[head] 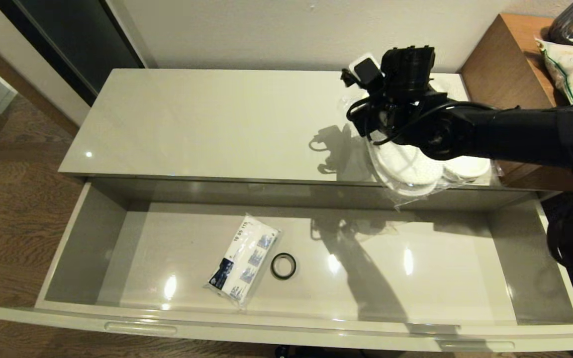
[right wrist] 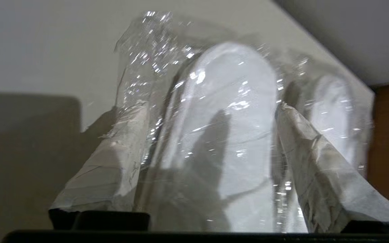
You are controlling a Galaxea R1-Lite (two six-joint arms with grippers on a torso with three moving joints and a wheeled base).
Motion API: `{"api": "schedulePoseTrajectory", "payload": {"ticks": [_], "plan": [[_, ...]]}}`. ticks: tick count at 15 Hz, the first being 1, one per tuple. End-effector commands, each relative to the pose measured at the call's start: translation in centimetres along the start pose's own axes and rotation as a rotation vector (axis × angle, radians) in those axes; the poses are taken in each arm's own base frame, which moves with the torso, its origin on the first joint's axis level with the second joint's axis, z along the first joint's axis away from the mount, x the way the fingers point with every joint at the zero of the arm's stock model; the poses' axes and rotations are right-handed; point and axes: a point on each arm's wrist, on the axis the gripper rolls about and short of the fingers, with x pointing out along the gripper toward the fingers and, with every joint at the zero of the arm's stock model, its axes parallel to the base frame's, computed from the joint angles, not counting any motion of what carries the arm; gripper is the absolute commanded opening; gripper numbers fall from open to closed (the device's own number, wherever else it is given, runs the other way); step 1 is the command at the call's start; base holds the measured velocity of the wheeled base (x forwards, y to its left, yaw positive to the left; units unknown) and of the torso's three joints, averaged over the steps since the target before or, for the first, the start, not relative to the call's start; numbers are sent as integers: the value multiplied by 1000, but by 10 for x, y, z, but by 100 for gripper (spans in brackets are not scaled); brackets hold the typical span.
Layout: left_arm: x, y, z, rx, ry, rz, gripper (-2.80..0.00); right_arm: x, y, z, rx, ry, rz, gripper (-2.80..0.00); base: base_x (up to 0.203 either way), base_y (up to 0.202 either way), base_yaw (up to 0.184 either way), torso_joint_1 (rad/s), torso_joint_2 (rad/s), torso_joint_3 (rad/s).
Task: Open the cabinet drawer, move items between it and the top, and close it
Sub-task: Place the disposable slippers on the table, then pick up the disposable slippers on the table
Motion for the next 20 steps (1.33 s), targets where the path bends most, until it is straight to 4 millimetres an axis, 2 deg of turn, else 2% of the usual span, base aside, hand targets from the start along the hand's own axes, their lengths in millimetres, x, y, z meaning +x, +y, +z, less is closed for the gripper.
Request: {"api": "schedulePoseTrajectory", "payload": {"ticks": [1,5,6,8,11,12,14,17,20], "plan": [[0,0,0,0,0,0,-280,-19,-23,19,25,-48,-29,0,0,0,0,0,0,0],[0,0,0,0,0,0,-280,-49,-53,35,8,-37,-25,0,0,0,0,0,0,0],[0,0,0,0,0,0,-280,-63,-61,37,5,-14,-11,0,0,0,0,0,0,0],[0,0,0,0,0,0,-280,-103,-82,35,6,70,43,0,0,0,0,0,0,0],[0,0,0,0,0,0,-280,-180,-105,8,-19,319,199,0,0,0,0,0,0,0],[0,0,0,0,0,0,-280,-205,-110,-1,-9,410,245,-280,0,0,0,0,0,0],[0,0,0,0,0,0,-280,-245,-120,-15,41,558,291,-280,0,0,0,0,0,0],[0,0,0,0,0,2,-280,-291,-133,-28,73,691,362,-280,0,0,0,0,0,0],[0,0,0,0,0,0,-280,-319,-123,-46,166,881,454,-280,0,0,0,0,0,0]]}}
